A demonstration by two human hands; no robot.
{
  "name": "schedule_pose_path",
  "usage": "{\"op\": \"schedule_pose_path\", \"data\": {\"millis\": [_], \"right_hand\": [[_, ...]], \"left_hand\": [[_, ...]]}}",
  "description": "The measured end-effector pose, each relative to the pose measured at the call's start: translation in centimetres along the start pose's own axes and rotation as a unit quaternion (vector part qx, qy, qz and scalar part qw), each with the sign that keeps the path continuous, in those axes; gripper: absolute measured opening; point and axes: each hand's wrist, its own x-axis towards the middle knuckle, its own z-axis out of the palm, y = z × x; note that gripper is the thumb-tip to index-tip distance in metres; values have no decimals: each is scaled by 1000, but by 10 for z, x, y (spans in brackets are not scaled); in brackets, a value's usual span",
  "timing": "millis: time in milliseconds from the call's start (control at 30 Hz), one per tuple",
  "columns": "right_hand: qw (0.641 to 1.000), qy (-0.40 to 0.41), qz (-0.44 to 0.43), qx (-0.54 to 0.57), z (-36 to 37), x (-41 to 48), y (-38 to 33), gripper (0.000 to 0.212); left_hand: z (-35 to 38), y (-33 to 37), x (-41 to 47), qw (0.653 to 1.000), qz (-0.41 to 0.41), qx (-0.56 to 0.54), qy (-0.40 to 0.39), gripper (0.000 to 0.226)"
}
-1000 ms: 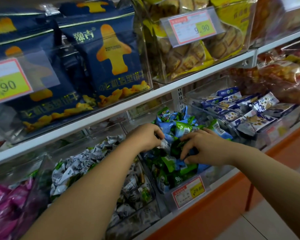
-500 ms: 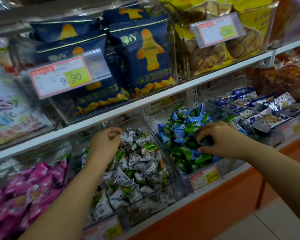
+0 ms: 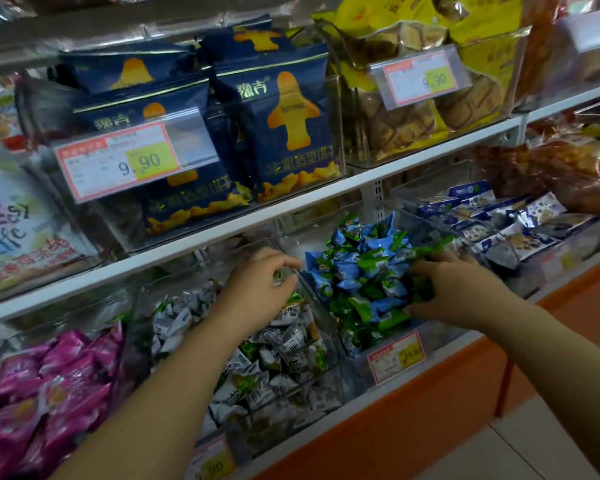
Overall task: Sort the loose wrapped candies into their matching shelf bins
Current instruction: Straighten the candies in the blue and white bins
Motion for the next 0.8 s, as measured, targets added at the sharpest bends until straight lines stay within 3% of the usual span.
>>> {"op": "schedule_pose_path", "data": {"millis": [133, 333, 567, 800], "right_hand": [[996, -21, -89, -23, 4, 5, -18, 71], [971, -73, -220, 55, 13, 32, -41, 62], [971, -33, -237, -1, 22, 67, -56, 42], [969, 40, -238, 53, 5, 102, -52, 18]], "left_hand": [[19, 5, 13, 995, 4, 17, -103, 27], [25, -5, 14, 994, 17, -15, -106, 24], [23, -11, 18, 990, 24, -37, -133, 21], [21, -15, 20, 988, 36, -46, -144, 17]]}}
